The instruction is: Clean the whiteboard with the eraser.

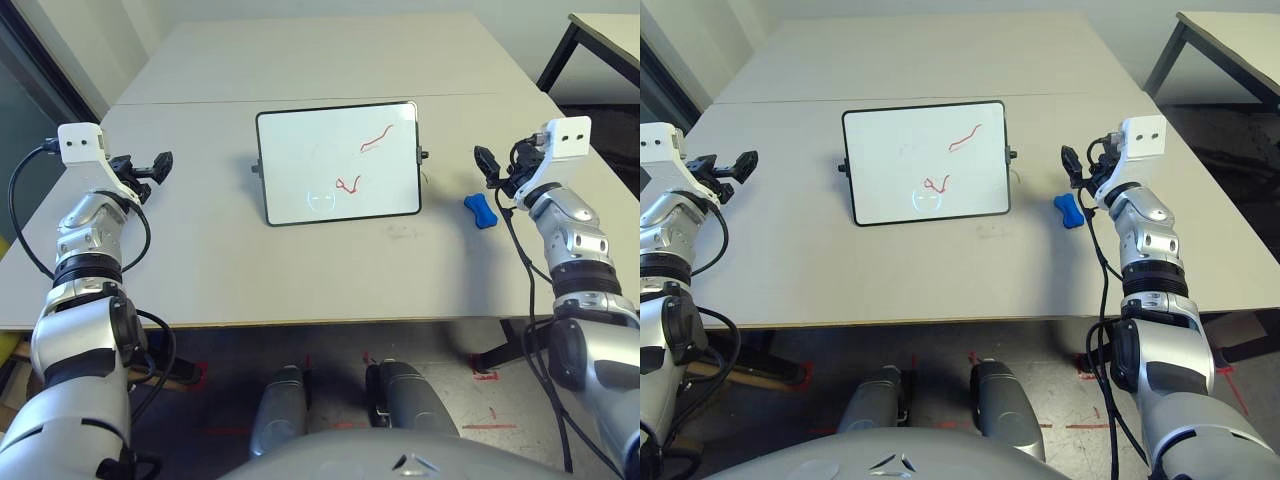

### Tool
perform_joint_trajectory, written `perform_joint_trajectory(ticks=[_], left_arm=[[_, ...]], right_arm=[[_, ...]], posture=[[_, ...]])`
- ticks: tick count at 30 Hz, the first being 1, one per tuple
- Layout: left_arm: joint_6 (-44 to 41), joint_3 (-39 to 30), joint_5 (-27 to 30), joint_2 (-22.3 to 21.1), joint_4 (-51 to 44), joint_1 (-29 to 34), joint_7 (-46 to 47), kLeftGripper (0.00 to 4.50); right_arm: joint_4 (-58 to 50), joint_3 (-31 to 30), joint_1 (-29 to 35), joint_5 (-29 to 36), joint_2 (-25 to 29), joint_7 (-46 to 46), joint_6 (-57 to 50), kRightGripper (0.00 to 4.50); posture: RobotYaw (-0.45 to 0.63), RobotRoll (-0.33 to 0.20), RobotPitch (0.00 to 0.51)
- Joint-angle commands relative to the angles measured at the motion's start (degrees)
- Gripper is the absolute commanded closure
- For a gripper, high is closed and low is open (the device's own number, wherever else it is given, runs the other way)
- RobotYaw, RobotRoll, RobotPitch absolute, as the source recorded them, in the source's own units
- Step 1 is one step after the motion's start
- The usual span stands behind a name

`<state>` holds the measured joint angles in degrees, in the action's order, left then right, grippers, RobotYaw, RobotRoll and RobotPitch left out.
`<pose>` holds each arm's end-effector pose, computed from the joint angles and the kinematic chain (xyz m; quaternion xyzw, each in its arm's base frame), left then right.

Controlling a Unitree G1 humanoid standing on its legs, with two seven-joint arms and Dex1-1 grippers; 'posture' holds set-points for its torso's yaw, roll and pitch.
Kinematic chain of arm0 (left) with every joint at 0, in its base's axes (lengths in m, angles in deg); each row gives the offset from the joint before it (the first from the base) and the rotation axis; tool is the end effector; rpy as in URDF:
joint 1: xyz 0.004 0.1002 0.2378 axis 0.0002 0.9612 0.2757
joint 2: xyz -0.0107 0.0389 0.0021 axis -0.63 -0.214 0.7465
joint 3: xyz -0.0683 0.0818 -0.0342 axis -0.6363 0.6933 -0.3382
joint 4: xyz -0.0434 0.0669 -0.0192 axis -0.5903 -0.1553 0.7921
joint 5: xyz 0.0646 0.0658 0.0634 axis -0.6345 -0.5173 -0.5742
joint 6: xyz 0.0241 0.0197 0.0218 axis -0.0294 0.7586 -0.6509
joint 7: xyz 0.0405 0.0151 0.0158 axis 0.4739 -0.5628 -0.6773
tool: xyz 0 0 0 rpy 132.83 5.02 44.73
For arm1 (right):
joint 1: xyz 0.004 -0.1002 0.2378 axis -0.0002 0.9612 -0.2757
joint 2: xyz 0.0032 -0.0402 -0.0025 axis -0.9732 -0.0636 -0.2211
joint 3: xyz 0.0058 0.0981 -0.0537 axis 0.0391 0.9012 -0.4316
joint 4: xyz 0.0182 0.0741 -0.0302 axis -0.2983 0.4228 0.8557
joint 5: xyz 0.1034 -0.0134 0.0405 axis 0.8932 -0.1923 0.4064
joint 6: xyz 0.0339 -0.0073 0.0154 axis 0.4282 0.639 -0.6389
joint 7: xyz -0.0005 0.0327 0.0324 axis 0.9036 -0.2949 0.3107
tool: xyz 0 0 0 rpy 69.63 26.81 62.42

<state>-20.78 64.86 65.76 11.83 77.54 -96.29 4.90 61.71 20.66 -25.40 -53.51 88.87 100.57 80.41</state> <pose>0.3070 0.3617 0.1298 -0.0128 0.0330 0.0276 0.9990 0.3268 -0.2807 0.1092 0.0104 0.0012 0.0539 0.9985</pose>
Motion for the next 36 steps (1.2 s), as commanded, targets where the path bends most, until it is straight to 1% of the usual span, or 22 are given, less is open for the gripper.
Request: perform_joint_trajectory(ticks=[1,6,13,15,17,21,23,28,30,36], left_arm=[[0.1,-0.2,-0.2,-0.8,0.5,0.4,-0.2,0.0],[0.1,0.0,-0.3,-0.9,0.7,0.1,-0.5,0.0],[0.1,0.1,-0.3,-1.5,0.4,0.1,-1.3,0.0],[-0.3,0.2,-0.1,-1.1,-0.9,0.4,-2.0,0.0],[-1.0,0.9,0.3,-0.7,-3.7,1.5,-4.7,0.0],[-3.3,2.9,0.7,-0.5,-11.5,5.4,-11.6,0.0],[-4.3,4.1,1.2,-0.3,-17.2,8.2,-14.8,0.0],[-10.4,6.8,5.9,1.1,-37.9,17.6,-22.6,0.0],[-13.0,7.9,7.9,1.3,-44.6,20.5,-25.2,0.0],[-18.3,10.9,10.8,2.3,-55.1,23.9,-28.1,0.0]], right_arm=[[1.2,0.1,-0.5,0.1,0.2,-0.5,0.7,0.02],[1.4,0.1,-0.6,-0.1,0.3,-0.6,0.9,0.02],[1.3,0.3,-0.2,-0.3,0.9,-2.0,1.1,0.02],[1.7,-0.3,-0.3,-1.3,1.6,-2.8,0.8,0.02],[1.2,-0.5,-0.5,-1.4,2.3,-2.2,0.5,0.02],[0.7,-0.8,-1.1,-1.6,3.3,-1.4,-0.3,0.02],[0.7,-1.0,-1.4,-1.6,3.4,-0.8,-0.4,0.02],[0.5,-2.2,-1.9,-2.6,3.4,-1.0,-0.9,0.02],[-0.3,-3.0,-2.3,-3.1,3.1,-1.3,-1.8,0.02],[-6.6,-6.6,-2.5,-4.4,3.1,-0.7,-8.3,0.02]], posture=[[-0.13,0.0,0.063],[-0.13,0.0,0.064],[-0.13,0.0,0.052],[-0.13,0.0,0.05],[-0.13,0.0,0.052],[-0.12,0.0,0.058],[-0.12,0.0,0.06],[-0.12,0.0,0.069],[-0.13,0.0,0.074],[-0.14,0.0,0.082]])
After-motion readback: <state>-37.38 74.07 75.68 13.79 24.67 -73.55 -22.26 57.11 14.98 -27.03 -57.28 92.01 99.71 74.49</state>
